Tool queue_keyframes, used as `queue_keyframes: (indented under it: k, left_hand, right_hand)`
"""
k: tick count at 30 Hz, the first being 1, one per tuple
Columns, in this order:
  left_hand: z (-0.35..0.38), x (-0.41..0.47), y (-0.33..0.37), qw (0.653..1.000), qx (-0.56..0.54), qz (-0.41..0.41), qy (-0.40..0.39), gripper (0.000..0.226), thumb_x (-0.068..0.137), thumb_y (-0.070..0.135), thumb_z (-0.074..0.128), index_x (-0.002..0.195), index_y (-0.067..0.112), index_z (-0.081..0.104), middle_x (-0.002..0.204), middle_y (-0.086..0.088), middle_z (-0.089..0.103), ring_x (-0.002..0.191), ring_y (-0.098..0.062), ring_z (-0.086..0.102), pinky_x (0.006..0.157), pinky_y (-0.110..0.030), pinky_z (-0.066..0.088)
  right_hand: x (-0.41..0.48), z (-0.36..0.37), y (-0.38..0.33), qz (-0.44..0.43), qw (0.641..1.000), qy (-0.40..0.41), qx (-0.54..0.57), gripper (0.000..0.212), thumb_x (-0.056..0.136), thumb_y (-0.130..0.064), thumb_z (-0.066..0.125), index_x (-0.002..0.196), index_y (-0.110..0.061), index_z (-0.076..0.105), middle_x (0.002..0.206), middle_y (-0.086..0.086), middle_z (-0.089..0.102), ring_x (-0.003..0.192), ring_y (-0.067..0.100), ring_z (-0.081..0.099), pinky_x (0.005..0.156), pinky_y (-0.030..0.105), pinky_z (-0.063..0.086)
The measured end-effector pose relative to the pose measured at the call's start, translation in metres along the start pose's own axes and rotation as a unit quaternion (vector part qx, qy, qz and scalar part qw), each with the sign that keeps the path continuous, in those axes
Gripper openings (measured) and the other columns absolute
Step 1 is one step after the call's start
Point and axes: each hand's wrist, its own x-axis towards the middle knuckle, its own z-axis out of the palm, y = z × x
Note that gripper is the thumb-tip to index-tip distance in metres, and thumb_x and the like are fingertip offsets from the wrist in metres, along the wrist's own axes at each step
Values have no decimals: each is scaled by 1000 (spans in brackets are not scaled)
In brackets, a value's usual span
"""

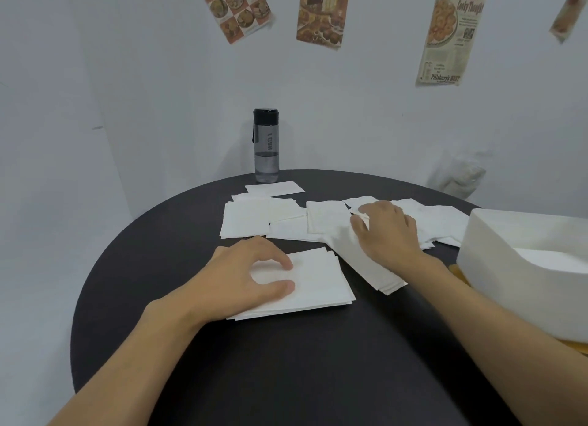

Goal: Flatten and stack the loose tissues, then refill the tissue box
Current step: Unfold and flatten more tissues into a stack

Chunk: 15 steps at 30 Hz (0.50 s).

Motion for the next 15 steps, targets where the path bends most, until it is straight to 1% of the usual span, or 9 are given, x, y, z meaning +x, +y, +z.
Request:
queue_keyframes:
  k: [1, 2, 4, 6, 7, 9, 13, 15]
  left_hand:
    - [1, 0, -1, 1000, 1, 2, -1, 44, 67, 76, 57, 105, 54, 64, 122, 35, 54, 127, -5, 48, 114, -36, 30]
    - [1, 1, -2, 1000, 1, 3, -2, 44, 67, 76, 57, 105, 55, 63, 122, 35, 54, 128, -5, 48, 113, -35, 28]
    - [1, 2, -4, 1000, 1, 1, -3, 44, 67, 77, 57, 106, 56, 63, 123, 36, 53, 127, -7, 48, 113, -36, 29]
    - [2, 2, -6, 1000, -3, -4, -7, 45, 67, 77, 58, 108, 57, 62, 123, 37, 53, 128, -10, 47, 113, -39, 34]
    - [2, 3, -6, 1000, -5, -6, -8, 45, 67, 77, 59, 108, 57, 62, 123, 37, 53, 128, -10, 47, 112, -40, 35]
    - [2, 4, -8, 1000, -6, -2, -8, 45, 67, 76, 59, 108, 57, 61, 123, 37, 54, 127, -10, 48, 112, -40, 37]
    - [2, 4, -8, 1000, 0, 8, -10, 46, 68, 77, 57, 109, 58, 60, 124, 37, 52, 126, -7, 48, 112, -39, 37]
    - [2, 3, -8, 1000, -1, 9, -10, 46, 68, 77, 56, 110, 58, 60, 125, 39, 51, 126, -5, 48, 112, -39, 36]
  right_hand:
    - [5, 4, 8, 19, 999, -9, -30, 41, 103, -36, 34, 132, -18, 56, 146, 9, 45, 140, 26, 32, 114, 44, 20]
    - [9, 8, 15, 40, 998, -26, -52, 42, 103, -36, 30, 129, -17, 56, 145, 11, 43, 141, 27, 29, 116, 47, 18]
    - [13, 12, 27, 80, 992, -67, -66, 45, 102, -36, 22, 120, -15, 58, 131, 10, 47, 133, 29, 34, 114, 50, 22]
    - [14, 12, 34, 104, 988, -94, -60, 48, 101, -37, 18, 116, -15, 58, 117, 6, 44, 125, 29, 37, 109, 49, 26]
    - [15, 11, 36, 111, 987, -100, -58, 48, 100, -37, 17, 115, -16, 58, 115, 6, 43, 124, 29, 38, 108, 48, 27]
    - [15, 10, 38, 119, 986, -102, -58, 48, 100, -39, 17, 114, -18, 57, 116, 5, 44, 125, 29, 38, 106, 48, 27]
    - [16, 11, 39, 125, 984, -107, -67, 50, 99, -42, 17, 122, -18, 55, 120, 5, 45, 126, 28, 39, 107, 48, 27]
    - [17, 12, 39, 124, 984, -105, -71, 50, 99, -44, 19, 122, -18, 55, 116, 3, 44, 126, 28, 39, 107, 47, 27]
